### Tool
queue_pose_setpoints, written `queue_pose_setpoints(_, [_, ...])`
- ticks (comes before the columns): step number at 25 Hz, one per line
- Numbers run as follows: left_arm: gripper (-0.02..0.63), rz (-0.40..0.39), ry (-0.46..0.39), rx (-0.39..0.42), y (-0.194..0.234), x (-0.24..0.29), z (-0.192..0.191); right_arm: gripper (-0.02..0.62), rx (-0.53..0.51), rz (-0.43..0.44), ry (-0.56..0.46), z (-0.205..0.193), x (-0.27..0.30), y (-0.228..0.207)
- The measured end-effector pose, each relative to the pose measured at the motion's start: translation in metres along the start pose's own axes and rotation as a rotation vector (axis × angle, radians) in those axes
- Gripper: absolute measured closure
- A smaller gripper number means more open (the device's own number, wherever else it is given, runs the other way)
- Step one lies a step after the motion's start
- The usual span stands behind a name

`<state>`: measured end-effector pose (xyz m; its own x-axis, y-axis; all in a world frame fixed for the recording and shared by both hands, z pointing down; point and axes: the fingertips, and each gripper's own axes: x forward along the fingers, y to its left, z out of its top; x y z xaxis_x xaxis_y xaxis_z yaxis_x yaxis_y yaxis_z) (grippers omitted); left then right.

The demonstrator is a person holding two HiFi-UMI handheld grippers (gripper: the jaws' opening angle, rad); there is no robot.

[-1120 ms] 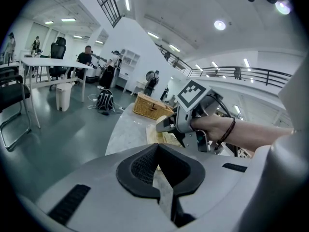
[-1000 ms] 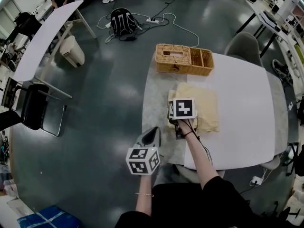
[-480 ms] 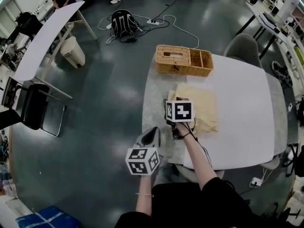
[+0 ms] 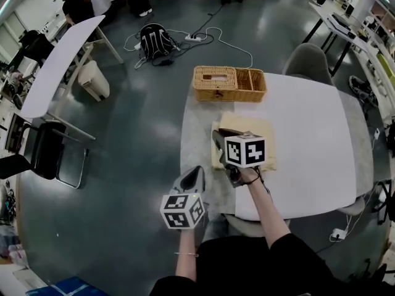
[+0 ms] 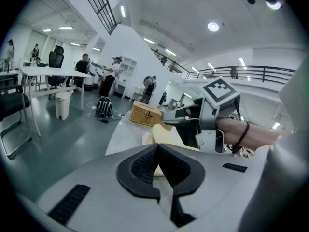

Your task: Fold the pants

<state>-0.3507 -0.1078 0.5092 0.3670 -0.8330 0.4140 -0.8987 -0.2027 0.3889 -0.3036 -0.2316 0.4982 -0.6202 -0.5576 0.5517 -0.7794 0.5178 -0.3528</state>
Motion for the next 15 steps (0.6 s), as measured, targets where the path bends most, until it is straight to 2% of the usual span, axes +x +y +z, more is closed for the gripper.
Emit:
queue_pose_setpoints(2, [0.598, 0.0, -0.013, 0.023, -0.008, -0.001, 0.008, 0.553, -0.025, 0.053, -0.053, 0.009, -0.018, -0.002])
queue_pose_setpoints(4, [0.598, 0.0, -0.025, 0.047, -0.017, -0.002, 0.015, 0.569, -0.047, 0.088, -0.091, 0.013, -0.035, -0.006])
queue_pose_setpoints(9, [0.598, 0.004, -0.058, 0.1, -0.037, -0.003, 0.033, 0.578, -0.056, 0.157, -0.177, 0.019, -0.076, -0.018])
queue_pose_setpoints(15, [0.598, 0.02, -0.113, 0.143, -0.059, -0.015, 0.047, 0.58, -0.073, 0.193, -0.284, 0.016, -0.128, -0.034])
